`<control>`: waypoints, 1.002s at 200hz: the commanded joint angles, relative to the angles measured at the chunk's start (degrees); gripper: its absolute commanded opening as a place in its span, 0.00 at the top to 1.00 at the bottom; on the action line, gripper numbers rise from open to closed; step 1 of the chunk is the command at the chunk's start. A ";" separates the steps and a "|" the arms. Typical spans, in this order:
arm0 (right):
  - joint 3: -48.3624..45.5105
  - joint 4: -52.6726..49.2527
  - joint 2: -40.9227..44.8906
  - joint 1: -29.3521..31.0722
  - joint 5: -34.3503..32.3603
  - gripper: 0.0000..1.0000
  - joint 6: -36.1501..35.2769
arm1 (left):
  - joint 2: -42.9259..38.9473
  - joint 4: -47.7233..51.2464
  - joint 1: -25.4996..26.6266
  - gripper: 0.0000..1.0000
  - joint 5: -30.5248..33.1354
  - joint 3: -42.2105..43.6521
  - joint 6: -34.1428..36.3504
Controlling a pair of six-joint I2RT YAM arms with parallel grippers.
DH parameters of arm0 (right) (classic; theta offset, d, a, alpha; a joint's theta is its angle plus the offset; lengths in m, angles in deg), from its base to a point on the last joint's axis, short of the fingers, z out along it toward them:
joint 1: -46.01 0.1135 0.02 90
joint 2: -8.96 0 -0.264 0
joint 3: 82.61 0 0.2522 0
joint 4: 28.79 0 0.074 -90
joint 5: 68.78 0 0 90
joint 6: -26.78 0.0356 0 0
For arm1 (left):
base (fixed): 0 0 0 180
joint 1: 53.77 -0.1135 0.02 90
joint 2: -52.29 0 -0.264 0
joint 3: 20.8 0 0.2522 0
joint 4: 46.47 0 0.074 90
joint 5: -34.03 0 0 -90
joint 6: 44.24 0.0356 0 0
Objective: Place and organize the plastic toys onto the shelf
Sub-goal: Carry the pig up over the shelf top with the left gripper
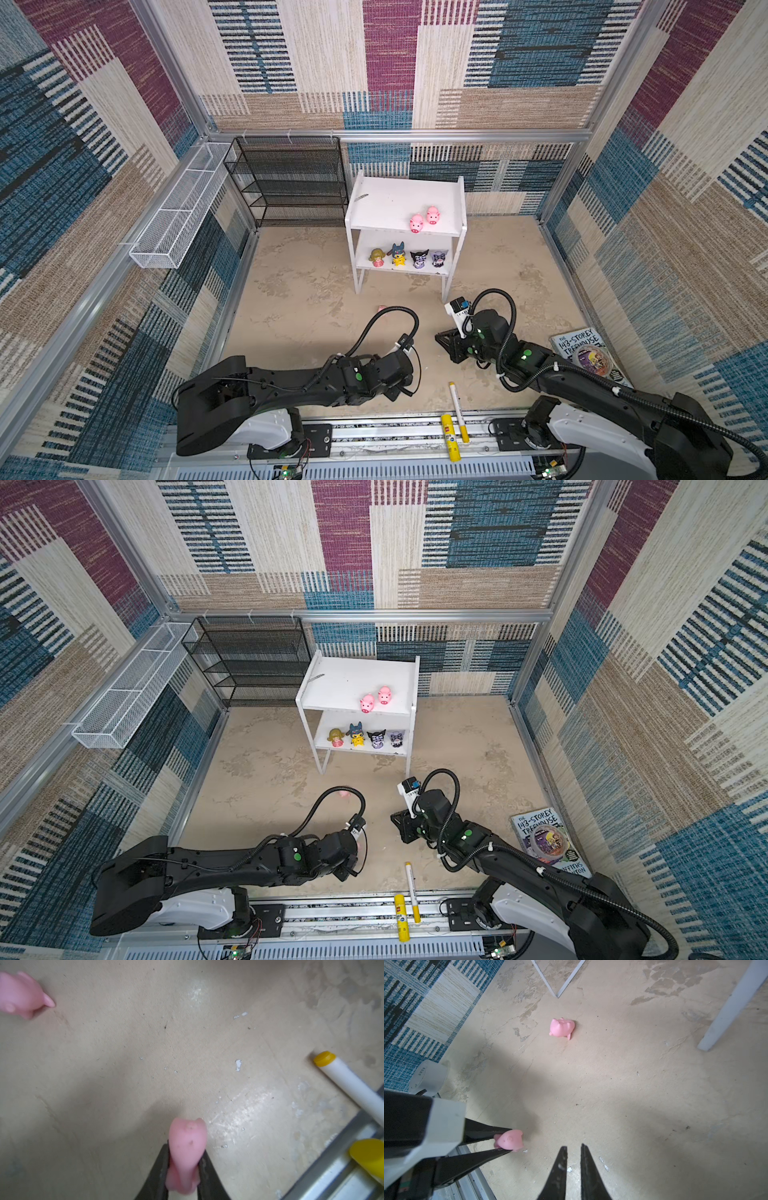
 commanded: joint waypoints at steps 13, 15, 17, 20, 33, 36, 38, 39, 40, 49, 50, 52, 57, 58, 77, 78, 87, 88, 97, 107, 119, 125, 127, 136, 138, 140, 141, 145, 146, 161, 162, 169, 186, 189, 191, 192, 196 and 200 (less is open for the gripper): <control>1.74 -2.68 1.25 -0.04 -0.54 0.83 -1.64 | -6.70 12.78 0.01 0.76 4.48 -7.50 4.04; 1.83 -2.88 1.36 -0.08 -0.57 0.83 -1.76 | -7.17 13.66 0.01 0.76 4.76 -8.11 4.29; 1.96 -3.02 1.42 -0.07 -0.58 0.83 -1.88 | -7.52 14.49 0.01 0.76 5.08 -8.83 4.55; 2.09 -3.19 1.62 -0.08 -0.61 0.83 -1.99 | -8.13 15.74 -0.12 0.76 5.41 -9.88 4.96; 2.60 -4.06 2.36 -0.06 -0.49 0.83 -2.52 | -9.87 20.77 -0.78 0.75 5.70 -15.06 7.04; 2.72 -4.30 2.54 -0.13 -0.47 0.83 -2.59 | -10.04 21.91 -1.11 0.75 5.62 -16.37 7.52; 2.84 -4.48 2.69 -0.08 -0.44 0.83 -2.63 | -10.20 22.66 -1.37 0.74 5.55 -17.34 7.86; 2.88 -4.57 2.73 -0.10 -0.45 0.83 -2.64 | -10.22 23.04 -1.52 0.74 5.53 -17.78 7.99; 2.94 -4.61 2.75 -0.15 -0.46 0.83 -2.73 | -10.24 23.44 -1.68 0.74 5.52 -18.26 8.14; 3.37 -5.15 3.16 -0.09 -0.09 0.83 -3.04 | -9.96 27.46 -3.30 0.73 5.31 -23.17 9.03; 3.36 -5.25 3.27 -0.15 -0.02 0.83 -3.02 | -9.84 27.94 -3.58 0.73 5.23 -23.77 9.19; 3.46 -5.40 3.40 -0.13 0.07 0.83 -3.07 | -9.71 28.81 -3.92 0.73 5.10 -24.99 9.35; 3.59 -5.59 3.71 -0.12 0.20 0.83 -3.11 | -9.17 31.02 -5.29 0.73 4.86 -28.10 9.93; 3.56 -5.61 3.76 -0.16 0.26 0.83 -3.10 | -9.01 31.48 -5.54 0.73 4.83 -28.74 10.04; 3.31 -5.78 5.47 -0.07 1.18 0.83 -2.97 | -5.37 38.92 -10.46 0.72 3.72 -40.91 12.66; 3.29 -5.70 5.57 -0.14 1.19 0.83 -2.98 | -5.09 39.12 -10.77 0.72 3.65 -41.60 12.81; 3.02 -5.54 6.08 -0.08 1.60 0.82 -2.74 | -2.61 42.45 -13.10 0.72 3.43 -47.62 14.39; 2.97 -5.54 6.14 -0.10 1.67 0.82 -2.78 | -2.34 42.73 -13.32 0.72 3.41 -48.30 14.60; 2.80 -5.44 6.34 -0.06 1.95 0.82 -2.80 | 0.26 45.31 -15.13 0.72 3.31 -54.10 16.13; 2.76 -5.51 6.30 -0.05 2.41 0.82 -2.79 | 3.34 47.53 -16.97 0.72 2.96 -60.36 17.76; 2.82 -5.59 6.53 -0.12 2.85 0.82 -2.83 | 7.09 50.29 -18.86 0.71 2.36 -67.92 18.61; 2.72 -5.50 6.70 -0.08 3.00 0.82 -2.87 | 8.98 51.40 -19.62 0.71 2.34 -71.54 18.75; 2.73 -5.52 6.85 -0.04 3.06 0.82 -2.84 | 9.52 51.77 -19.91 0.71 2.38 -72.70 18.80; 2.60 -5.28 7.23 -0.11 3.13 0.82 -2.79 | 12.13 53.09 -20.70 0.70 2.39 -77.35 18.84; 2.57 -5.21 7.29 -0.05 3.20 0.82 -2.77 | 12.68 53.31 -20.90 0.70 2.35 -78.48 18.84; 2.52 -5.21 7.39 -0.08 3.13 0.82 -2.77 | 13.22 53.43 -21.09 0.70 2.28 -79.45 18.91; 2.50 -5.24 7.41 -0.14 3.14 0.82 -2.75 | 13.48 53.45 -21.13 0.70 2.26 -79.90 18.88; 2.56 -5.25 7.43 -0.08 3.21 0.82 -2.76 | 14.46 53.86 -21.56 0.70 2.17 -81.54 18.91; 2.56 -5.22 7.51 -0.06 3.22 0.82 -2.79 | 14.72 53.89 -21.63 0.70 2.17 -82.00 18.83; 2.70 -5.30 7.59 -0.06 3.35 0.82 -2.77 | 17.95 54.64 -22.94 0.70 1.73 -87.42 18.45; 2.72 -5.28 7.59 -0.05 3.38 0.82 -2.75 | 18.14 54.72 -22.98 0.70 1.72 -87.75 18.43; 2.76 -5.46 7.61 -0.11 3.52 0.82 -2.79 | 19.44 54.86 -23.62 0.70 1.40 -89.80 18.17; 2.62 -5.44 8.01 -0.07 4.42 0.82 -2.77 | 22.68 54.66 -24.61 0.70 0.57 -94.06 17.87; 2.64 -5.40 8.10 -0.08 4.42 0.82 -2.67 | 23.26 54.61 -24.63 0.70 0.50 -94.79 17.87; 2.62 -5.43 8.12 -0.11 4.54 0.82 -2.70 | 23.64 54.55 -24.68 0.70 0.54 -95.26 17.92; 2.59 -5.39 8.17 -0.12 4.63 0.82 -2.72 | 23.83 54.54 -24.68 0.70 0.56 -95.50 17.94; 2.51 -5.29 8.33 -0.08 4.71 0.82 -2.66 | 24.74 54.45 -24.77 0.70 0.77 -96.48 17.96; 2.46 -5.25 8.35 -0.09 4.83 0.82 -2.65 | 25.57 54.25 -24.78 0.70 1.03 -97.37 18.13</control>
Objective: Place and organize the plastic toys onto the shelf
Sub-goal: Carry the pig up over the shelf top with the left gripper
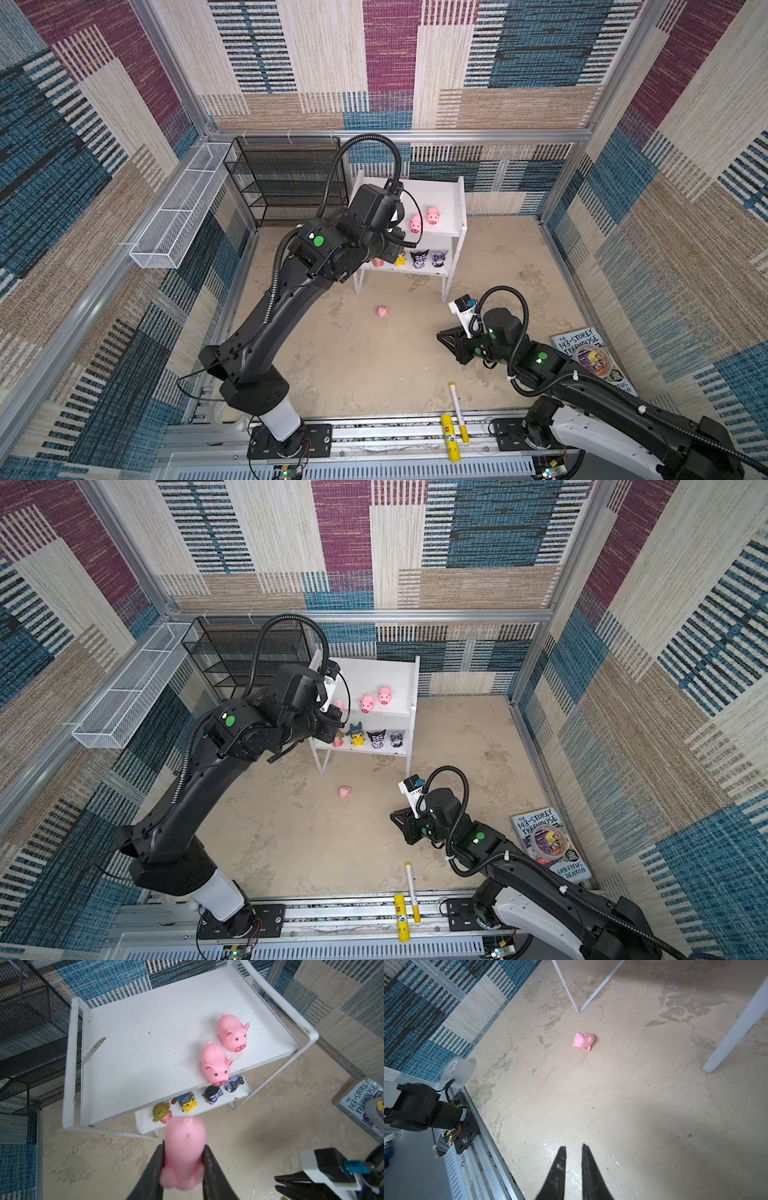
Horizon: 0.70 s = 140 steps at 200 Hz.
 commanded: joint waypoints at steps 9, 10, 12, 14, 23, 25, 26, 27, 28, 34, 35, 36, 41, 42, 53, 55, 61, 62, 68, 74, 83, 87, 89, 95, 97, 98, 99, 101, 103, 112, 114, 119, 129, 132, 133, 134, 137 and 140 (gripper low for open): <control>-0.37 0.97 0.70 0.03 1.44 0.82 0.04 | 5.27 1.15 -0.54 0.70 -0.08 -5.95 1.57; -0.36 0.97 0.70 -0.01 1.45 0.82 0.00 | 5.46 1.10 -0.56 0.70 -0.03 -6.12 1.59; -0.35 0.96 0.74 -0.07 1.40 0.82 -0.04 | 5.88 0.96 -0.62 0.70 0.05 -6.63 1.61; -0.35 0.98 0.71 -0.01 1.40 0.82 0.02 | 6.17 0.99 -0.66 0.70 0.09 -7.04 1.68; -0.24 1.01 0.58 -0.02 1.66 0.82 -0.04 | 8.01 0.93 -1.06 0.70 0.29 -8.85 1.55; -0.23 0.97 0.56 -0.05 1.71 0.82 -0.09 | 8.43 0.92 -1.17 0.70 0.28 -9.26 1.54; -0.20 0.97 0.54 -0.05 1.72 0.82 -0.11 | 8.62 0.90 -1.23 0.70 0.24 -9.49 1.53; -0.23 0.96 0.58 -0.01 1.77 0.82 -0.08 | 8.80 0.89 -1.30 0.70 0.17 -9.61 1.49; -0.20 0.96 0.59 0.01 1.79 0.82 -0.02 | 8.98 0.89 -1.38 0.70 0.14 -9.80 1.46; -0.17 0.95 0.52 -0.07 1.87 0.82 -0.13 | 10.02 0.93 -1.78 0.70 -0.29 -10.80 1.32; -0.17 0.91 0.52 -0.06 1.93 0.82 -0.13 | 10.16 0.91 -1.89 0.70 -0.36 -10.96 1.29; -0.22 0.89 0.52 -0.01 1.96 0.82 -0.09 | 10.36 0.89 -1.94 0.70 -0.39 -11.09 1.24; -0.22 0.88 0.51 0.02 2.05 0.82 -0.05 | 11.13 0.86 -2.34 0.70 -0.65 -11.71 0.87; -0.24 0.96 0.56 -0.02 2.02 0.82 -0.05 | 11.29 0.83 -2.39 0.70 -0.71 -11.95 0.85; -0.42 0.96 0.73 -0.05 2.14 0.82 0.06 | 12.63 0.80 -3.20 0.70 -1.30 -13.43 0.34; -0.43 0.98 0.79 -0.01 2.10 0.82 0.09 | 12.84 0.75 -3.26 0.70 -1.30 -13.64 0.30; -0.49 1.08 0.99 -0.01 2.15 0.82 0.14 | 13.49 0.77 -3.60 0.70 -1.30 -14.34 0.00; -0.51 1.07 1.02 0.01 2.12 0.82 0.18 | 13.57 0.74 -3.63 0.70 -1.30 -14.45 -0.03; -0.63 1.14 1.19 -0.06 2.03 0.82 0.22 | 14.13 0.67 -3.84 0.70 -1.43 -15.08 -0.25; -0.69 1.20 1.38 -0.02 1.92 0.82 0.27 | 14.63 0.71 -4.21 0.70 -1.96 -15.73 -0.47; -0.72 1.20 1.54 -0.05 1.84 0.82 0.27 | 15.49 0.67 -4.58 0.70 -3.37 -16.71 -0.53; -0.72 1.17 1.57 -0.02 1.84 0.82 0.27 | 15.90 0.66 -4.70 0.70 -3.91 -17.18 -0.65; -0.73 1.21 1.58 -0.07 1.84 0.82 0.27 | 16.10 0.67 -4.80 0.70 -4.11 -17.39 -0.64; -0.70 1.17 1.62 0.00 1.84 0.82 0.26 | 16.71 0.70 -4.92 0.70 -4.73 -17.95 -0.64; -0.70 1.19 1.59 0.00 1.87 0.82 0.29 | 16.89 0.75 -4.94 0.69 -4.86 -18.08 -0.66; -0.70 1.16 1.54 -0.03 1.84 0.82 0.30 | 16.98 0.73 -4.96 0.69 -4.93 -18.17 -0.66; -0.70 1.19 1.51 -0.04 1.83 0.82 0.30 | 17.07 0.72 -5.01 0.69 -4.96 -18.25 -0.71; -0.70 1.15 1.45 -0.05 1.82 0.82 0.24 | 17.18 0.75 -5.05 0.69 -5.09 -18.34 -0.74; -0.70 1.21 1.44 -0.03 1.82 0.82 0.24 | 17.27 0.74 -5.06 0.69 -5.19 -18.45 -0.82; -0.74 1.14 1.49 -0.02 1.89 0.82 0.25 | 17.56 0.70 -5.07 0.68 -5.73 -18.51 -1.15; -0.78 1.18 1.40 0.00 1.83 0.82 0.23 | 17.59 0.71 -5.11 0.68 -5.88 -18.58 -1.23; -0.82 1.22 1.47 -0.03 1.95 0.82 0.26 | 17.70 0.69 -5.23 0.68 -6.00 -18.60 -1.32; -0.88 1.18 1.48 0.00 1.91 0.82 0.29 | 17.63 0.71 -5.16 0.67 -6.05 -18.28 -1.52; -0.88 1.15 1.42 0.01 1.90 0.82 0.23 | 17.60 0.65 -5.19 0.67 -5.90 -18.14 -1.61; -0.88 1.19 1.46 0.02 1.90 0.82 0.22 | 17.60 0.68 -5.17 0.67 -5.89 -18.11 -1.58; -0.83 1.16 1.43 -0.02 1.90 0.82 0.22 | 17.60 0.69 -5.21 0.67 -5.88 -18.09 -1.61; -0.85 1.20 1.43 -0.04 1.95 0.82 0.26 | 17.52 0.71 -5.17 0.67 -5.95 -18.02 -1.70; -0.79 1.18 1.48 -0.04 1.91 0.82 0.23 | 17.45 0.71 -5.18 0.67 -5.84 -17.87 -1.70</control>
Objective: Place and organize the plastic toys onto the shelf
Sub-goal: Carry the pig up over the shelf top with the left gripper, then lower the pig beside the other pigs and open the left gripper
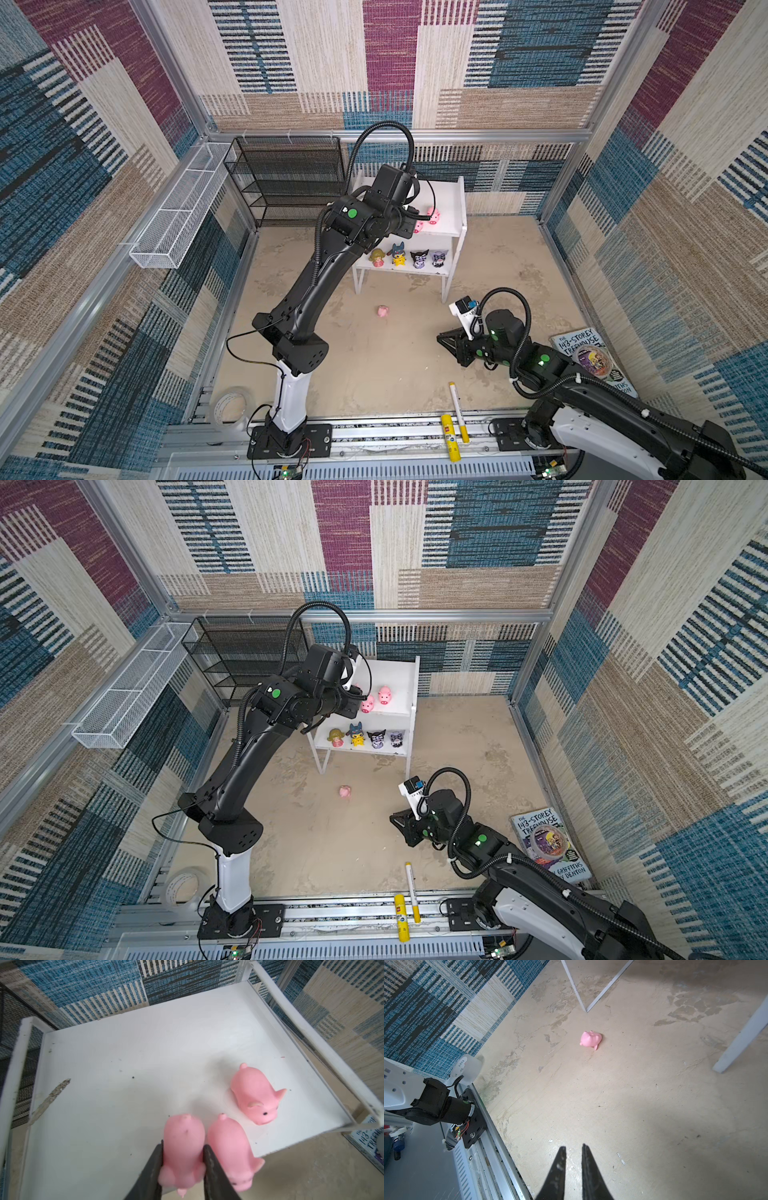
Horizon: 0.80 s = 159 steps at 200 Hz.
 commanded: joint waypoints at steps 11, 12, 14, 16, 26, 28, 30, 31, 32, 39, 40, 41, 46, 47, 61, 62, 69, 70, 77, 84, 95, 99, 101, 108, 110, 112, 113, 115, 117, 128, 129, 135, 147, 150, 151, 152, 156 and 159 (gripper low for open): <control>-0.01 1.27 0.00 -0.02 0.39 0.82 0.25 | -0.46 0.44 -0.13 0.66 -1.14 0.66 -1.72; -0.03 1.25 -0.07 0.02 0.37 0.82 0.22 | -0.47 0.44 -0.13 0.66 -1.10 0.69 -1.70; 0.03 1.23 -0.07 0.02 0.40 0.82 0.20 | -0.48 0.44 -0.13 0.66 -1.05 0.79 -1.68; 0.04 1.20 -0.05 0.03 0.41 0.82 0.24 | -0.59 0.44 -0.15 0.66 -1.02 0.90 -1.79; 0.04 1.18 -0.13 -0.01 0.52 0.82 0.19 | -0.82 0.45 -0.18 0.65 -0.77 1.46 -1.98; 0.02 1.15 -0.17 0.00 0.48 0.82 0.24 | -0.87 0.47 -0.14 0.65 -0.75 1.51 -2.04; 0.02 1.18 -0.18 0.02 0.50 0.82 0.18 | -0.91 0.47 -0.20 0.65 -0.65 1.61 -2.12; 0.03 1.20 -0.16 0.04 0.47 0.82 0.15 | -0.96 0.46 -0.16 0.65 -0.59 1.65 -2.16; -0.01 1.17 -0.14 0.05 0.50 0.82 0.17 | -0.94 0.45 -0.19 0.65 -0.57 1.72 -2.19; 0.04 1.20 -0.13 0.00 0.37 0.82 0.23 | -1.00 0.51 -0.15 0.65 -0.54 1.99 -2.29; 0.09 1.17 -0.13 0.03 0.36 0.82 0.21 | -1.01 0.48 -0.14 0.65 -0.54 2.02 -2.25; 0.02 1.15 -0.13 0.04 0.40 0.82 0.20 | -1.01 0.51 -0.13 0.65 -0.54 2.08 -2.23; 0.13 1.14 -0.04 0.05 0.30 0.82 0.24 | -0.94 0.49 -0.20 0.64 -0.45 2.05 -2.25; 0.13 1.14 0.00 0.05 0.28 0.82 0.22 | -0.93 0.47 -0.21 0.64 -0.49 2.10 -2.23; 0.11 1.14 0.21 0.05 0.18 0.82 0.19 | -0.90 0.47 -0.29 0.64 -0.23 2.26 -2.42; 0.08 1.14 0.21 0.01 0.13 0.82 0.23 | -0.91 0.46 -0.25 0.64 -0.21 2.24 -2.40; 0.02 1.07 0.21 -0.03 0.08 0.82 0.34 | -0.92 0.45 -0.26 0.63 0.05 2.29 -2.52; 0.08 1.06 0.17 -0.03 0.04 0.82 0.35 | -0.96 0.49 -0.24 0.63 0.07 2.26 -2.54; 0.13 1.07 0.07 0.02 0.06 0.82 0.37 | -1.01 0.44 -0.31 0.63 0.25 2.29 -2.63; 0.18 1.17 0.07 0.02 0.09 0.82 0.31 | -1.01 0.44 -0.35 0.62 0.28 2.23 -2.67; 0.13 1.05 0.04 0.04 0.00 0.82 0.36 | -0.90 0.48 -0.48 0.60 0.43 2.19 -2.73; 0.13 1.14 0.10 0.05 -0.01 0.82 0.36 | -0.92 0.45 -0.49 0.60 0.48 2.14 -2.72; 0.06 1.18 0.10 0.01 0.00 0.82 0.30 | -0.92 0.45 -0.53 0.60 0.51 2.14 -2.75; 0.00 1.20 0.09 0.05 -0.06 0.82 0.31 | -0.92 0.41 -0.57 0.59 0.59 2.09 -2.75; 0.01 1.20 0.10 0.03 -0.01 0.82 0.33 | -0.90 0.46 -0.57 0.59 0.67 2.13 -2.74; 0.04 1.15 0.13 0.05 -0.07 0.82 0.36 | -0.94 0.49 -0.61 0.59 0.69 2.13 -2.78; 0.04 1.14 0.09 0.01 -0.08 0.82 0.32 | -0.97 0.47 -0.63 0.59 0.69 2.13 -2.80; 0.00 1.18 0.12 -0.02 -0.04 0.82 0.34 | -0.87 0.45 -0.65 0.59 0.69 2.07 -2.77; 0.03 1.15 0.13 -0.03 -0.05 0.82 0.30 | -0.88 0.42 -0.65 0.59 0.69 2.05 -2.74; 0.04 1.20 0.10 0.00 -0.02 0.82 0.45 | -0.92 0.45 -0.83 0.59 0.81 1.80 -2.75; 0.00 1.17 0.12 -0.01 -0.05 0.82 0.41 | -0.92 0.45 -0.83 0.59 0.80 1.75 -2.79; 0.00 1.21 0.09 -0.01 0.01 0.82 0.42 | -0.79 0.42 -1.01 0.59 0.70 1.55 -2.72; -0.20 1.29 0.24 -0.03 0.08 0.82 0.54 | -0.65 0.45 -1.11 0.58 0.52 1.02 -2.61; -0.26 1.30 0.22 0.00 0.07 0.82 0.55 | -0.51 0.43 -1.16 0.58 0.52 0.85 -2.64; -0.20 1.31 0.27 0.03 0.08 0.82 0.59 | -0.50 0.44 -1.17 0.58 0.52 0.84 -2.60; -0.21 1.35 0.29 0.04 0.04 0.82 0.61 | -0.49 0.44 -1.18 0.58 0.52 0.78 -2.58; -0.27 1.33 0.31 0.00 0.02 0.82 0.63 | -0.29 0.46 -1.22 0.58 0.48 0.60 -2.52; -0.30 1.33 0.31 -0.03 0.04 0.82 0.63 | -0.19 0.47 -1.24 0.58 0.44 0.45 -2.42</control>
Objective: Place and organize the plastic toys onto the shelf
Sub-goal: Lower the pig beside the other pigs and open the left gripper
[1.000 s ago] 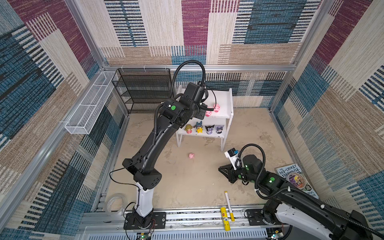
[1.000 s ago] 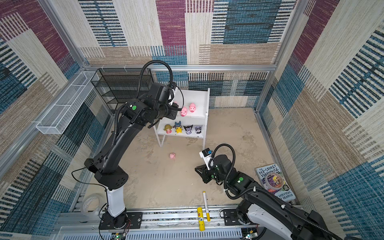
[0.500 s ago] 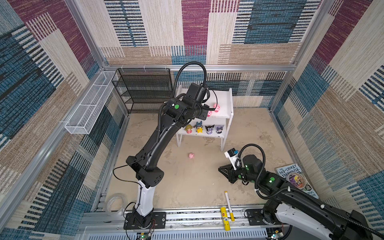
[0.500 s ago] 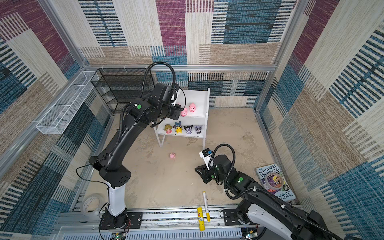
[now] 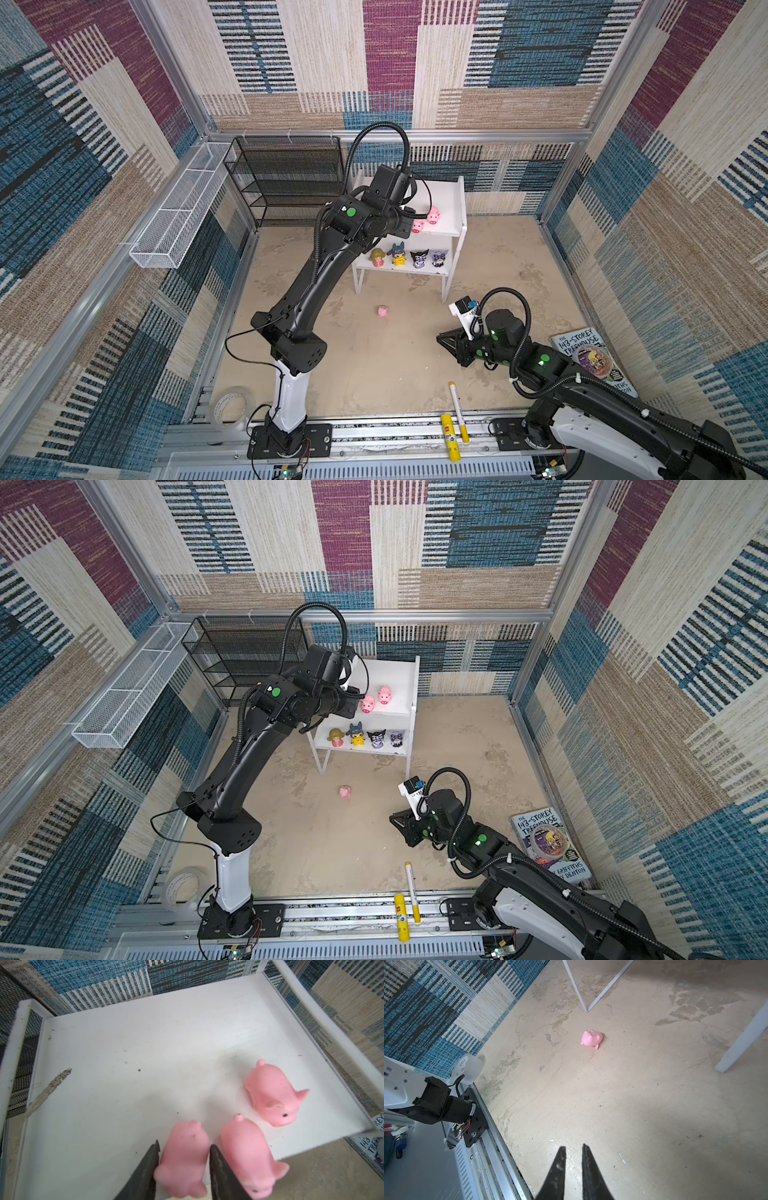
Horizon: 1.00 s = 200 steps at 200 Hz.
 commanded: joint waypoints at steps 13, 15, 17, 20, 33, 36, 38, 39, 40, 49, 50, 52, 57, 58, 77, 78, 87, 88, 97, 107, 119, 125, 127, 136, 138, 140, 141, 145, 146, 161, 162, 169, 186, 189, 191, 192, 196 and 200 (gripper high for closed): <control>-0.24 1.36 0.28 0.01 -0.27 0.82 0.76 | 0.69 0.45 -0.35 0.58 0.11 -1.81 -0.37; -0.24 1.26 0.36 -0.04 -0.28 0.82 0.71 | 0.78 0.45 -0.42 0.58 0.03 -1.99 -0.37; -0.24 1.28 0.36 -0.01 -0.38 0.82 0.70 | 0.82 0.45 -0.44 0.58 -0.03 -2.10 -0.26; -0.20 1.23 0.35 0.01 -0.35 0.82 0.78 | 0.84 0.45 -0.44 0.58 -0.05 -2.27 -0.28; -0.26 1.18 0.72 -0.05 -0.41 0.82 0.92 | 1.42 0.51 -0.67 0.58 -0.47 -3.12 -0.10; -0.35 1.15 0.80 0.02 -0.45 0.82 0.91 | 1.51 0.45 -0.70 0.58 -0.52 -3.31 -0.11; -0.36 1.16 0.84 -0.04 -0.46 0.82 0.89 | 1.53 0.45 -0.70 0.58 -0.63 -3.48 -0.11; -0.34 1.15 0.85 0.00 -0.45 0.82 0.88 | 1.58 0.45 -0.75 0.58 -0.69 -3.57 -0.11; -0.38 1.14 0.86 -0.03 -0.49 0.82 0.92 | 1.60 0.45 -0.77 0.58 -0.72 -3.61 -0.11; -0.33 1.16 0.87 0.02 -0.40 0.82 0.96 | 1.80 0.44 -0.86 0.57 -0.94 -4.22 0.02; -0.33 1.19 0.87 -0.02 -0.46 0.82 1.01 | 1.80 0.44 -0.87 0.57 -0.94 -4.29 0.00; -0.33 1.22 0.93 -0.02 -0.42 0.82 0.98 | 1.85 0.42 -0.92 0.57 -1.06 -4.34 -0.01; -0.33 1.19 0.89 -0.04 -0.47 0.82 0.99 | 1.89 0.36 -0.93 0.57 -1.28 -4.63 -0.01; -0.33 1.21 0.87 0.00 -0.45 0.82 0.98 | 1.89 0.36 -0.95 0.57 -1.32 -4.67 0.07; -0.33 1.22 0.60 -0.03 -0.43 0.82 0.99 | 1.32 0.30 -0.94 0.52 -2.38 -5.58 0.32; -0.33 1.22 0.60 0.00 -0.43 0.82 0.98 | 1.25 0.33 -0.96 0.51 -2.49 -5.58 0.37; -0.25 1.14 0.35 -0.04 -0.29 0.82 0.96 | 0.40 0.36 -0.99 0.48 -3.13 -5.55 0.85; -0.24 1.14 0.39 -0.05 -0.27 0.82 0.96 | 0.31 0.36 -0.98 0.48 -3.22 -5.52 0.90; -0.24 1.22 0.29 -0.09 -0.23 0.82 0.95 | -0.95 0.36 -1.04 0.44 -3.50 -4.82 1.69; -0.16 1.26 0.20 0.03 -0.20 0.82 0.92 | -2.87 0.36 -1.04 0.41 -3.56 -2.91 2.29; -0.15 1.28 0.11 0.00 -0.21 0.82 0.91 | -5.59 0.36 -1.03 0.39 -4.11 0.40 2.90; -0.08 1.23 0.16 -0.05 -0.26 0.82 0.94 | -7.06 0.37 -0.97 0.39 -4.37 2.65 3.20; -0.07 1.23 0.07 -0.03 -0.28 0.82 0.96 | -7.60 0.32 -0.97 0.39 -4.38 3.37 3.29; -0.05 1.31 -0.07 0.03 -0.28 0.82 0.94 | -9.92 0.07 -0.92 0.39 -4.56 6.99 3.32; 0.00 1.31 -0.05 0.01 -0.24 0.82 0.96 | -10.42 -0.09 -0.96 0.39 -4.56 7.82 3.32; 0.06 1.25 -0.07 0.03 -0.23 0.82 0.96 | -10.94 -0.30 -0.88 0.39 -4.65 8.66 3.39; 0.04 1.24 -0.09 0.03 -0.25 0.82 0.96 | -11.16 -0.32 -0.84 0.39 -4.68 9.09 3.40; 0.11 1.30 -0.12 0.02 -0.21 0.82 0.95 | -12.16 -0.70 -0.77 0.39 -4.82 10.77 3.41; 0.11 1.31 -0.16 -0.02 -0.24 0.82 0.87 | -12.39 -0.78 -0.74 0.39 -4.85 11.16 3.41; 0.26 1.23 -0.45 -0.06 -0.24 0.82 0.87 | -15.76 -3.37 0.15 0.41 -5.37 17.40 4.13; 0.27 1.23 -0.50 -0.06 -0.20 0.82 0.78 | -16.03 -3.66 0.25 0.41 -5.39 17.81 4.21; 0.49 1.16 -0.79 0.01 -0.20 0.82 0.64 | -17.22 -5.26 0.84 0.45 -5.20 20.58 4.74; 0.79 1.05 -1.14 -0.02 -0.29 0.82 0.46 | -19.03 -8.17 2.07 0.59 -5.79 24.94 5.91; 0.79 1.01 -1.16 -0.04 -0.30 0.82 0.44 | -19.04 -8.43 2.28 0.59 -6.08 25.19 6.02; 0.81 1.02 -1.14 -0.05 -0.33 0.82 0.46 | -19.07 -8.50 2.46 0.59 -6.15 25.31 6.10; 0.81 0.99 -1.15 -0.05 -0.30 0.82 0.45 | -19.05 -8.55 2.50 0.59 -6.22 25.37 6.16; 0.77 1.04 -1.12 0.01 -0.38 0.82 0.54 | -19.03 -8.76 2.89 0.60 -6.53 25.52 6.26; 0.81 1.01 -1.15 -0.05 -0.40 0.82 0.53 | -19.03 -8.99 3.30 0.60 -6.64 25.71 6.37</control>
